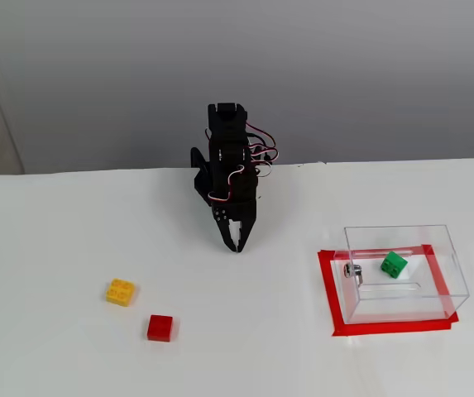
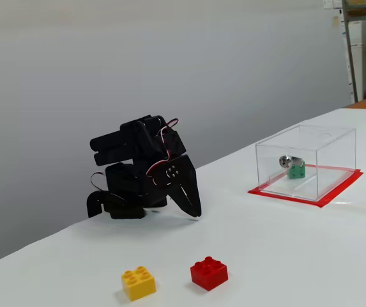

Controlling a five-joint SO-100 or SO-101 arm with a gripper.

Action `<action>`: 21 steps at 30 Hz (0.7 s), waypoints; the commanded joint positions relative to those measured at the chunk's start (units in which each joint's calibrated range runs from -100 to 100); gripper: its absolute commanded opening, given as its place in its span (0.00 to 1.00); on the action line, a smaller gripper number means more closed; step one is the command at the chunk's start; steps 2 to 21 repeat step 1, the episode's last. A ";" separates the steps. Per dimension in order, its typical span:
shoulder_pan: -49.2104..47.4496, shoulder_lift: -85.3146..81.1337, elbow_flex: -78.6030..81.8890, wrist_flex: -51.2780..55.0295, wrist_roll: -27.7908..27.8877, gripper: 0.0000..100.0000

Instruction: Pick the green lego brick and place it into the transparent box

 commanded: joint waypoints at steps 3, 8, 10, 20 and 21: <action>0.07 -0.59 -1.51 0.38 -0.21 0.02; 0.07 -0.59 -1.51 0.38 -0.21 0.02; 0.07 -0.59 -1.51 0.38 -0.21 0.02; 0.07 -0.59 -1.51 0.38 -0.21 0.02; 0.07 -0.59 -1.51 0.38 -0.21 0.02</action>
